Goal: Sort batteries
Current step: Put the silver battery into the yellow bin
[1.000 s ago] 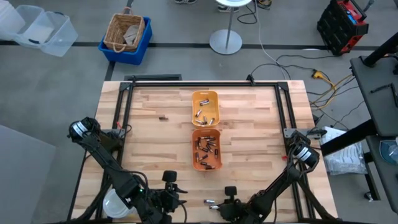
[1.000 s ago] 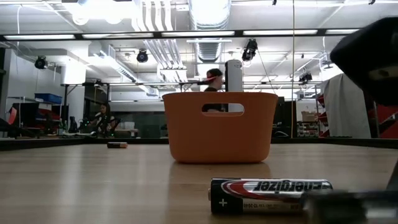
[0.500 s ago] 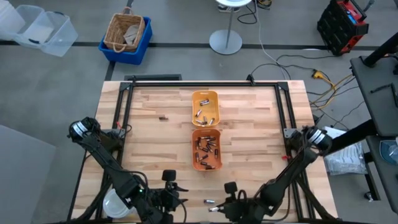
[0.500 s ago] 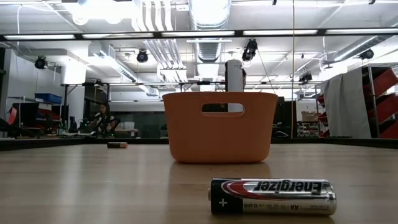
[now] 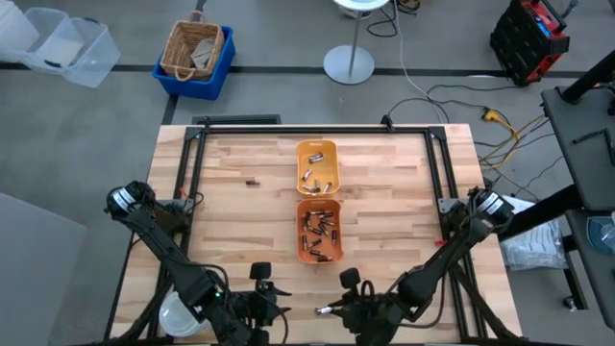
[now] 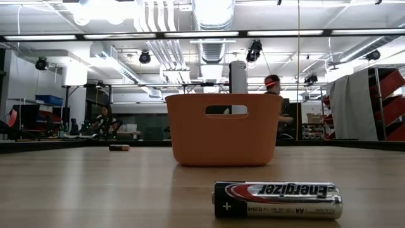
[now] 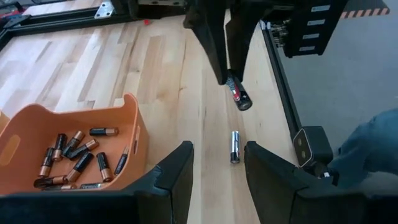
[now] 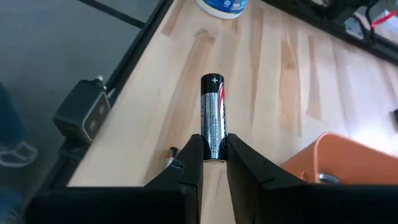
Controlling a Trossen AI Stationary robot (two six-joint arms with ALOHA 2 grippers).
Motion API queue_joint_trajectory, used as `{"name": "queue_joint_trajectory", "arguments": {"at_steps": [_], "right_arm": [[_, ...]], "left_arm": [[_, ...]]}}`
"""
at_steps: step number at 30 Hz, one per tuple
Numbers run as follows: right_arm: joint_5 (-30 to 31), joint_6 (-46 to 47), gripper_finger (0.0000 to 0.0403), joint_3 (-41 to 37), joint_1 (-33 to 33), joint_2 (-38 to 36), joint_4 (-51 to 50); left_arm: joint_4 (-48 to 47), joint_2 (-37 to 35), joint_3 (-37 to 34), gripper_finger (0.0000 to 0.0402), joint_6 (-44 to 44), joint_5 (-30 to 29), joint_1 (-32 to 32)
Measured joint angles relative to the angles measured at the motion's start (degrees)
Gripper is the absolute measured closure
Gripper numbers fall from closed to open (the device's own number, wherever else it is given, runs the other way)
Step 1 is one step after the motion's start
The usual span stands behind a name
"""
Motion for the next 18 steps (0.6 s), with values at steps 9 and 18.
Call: {"name": "queue_joint_trajectory", "arguments": {"at_steps": [9,18], "right_arm": [[-0.21,-3.00,0.0364,0.13,-0.22,-4.76,-0.41],[0.37,-8.21,0.0364,0.11,0.02,-8.00,-2.01]], "left_arm": [[0.54,0.00,0.00,0.0278,-5.15,-2.56,0.10],[0.59,0.00,0.00,0.0278,-5.62,-2.61,0.03]]}}
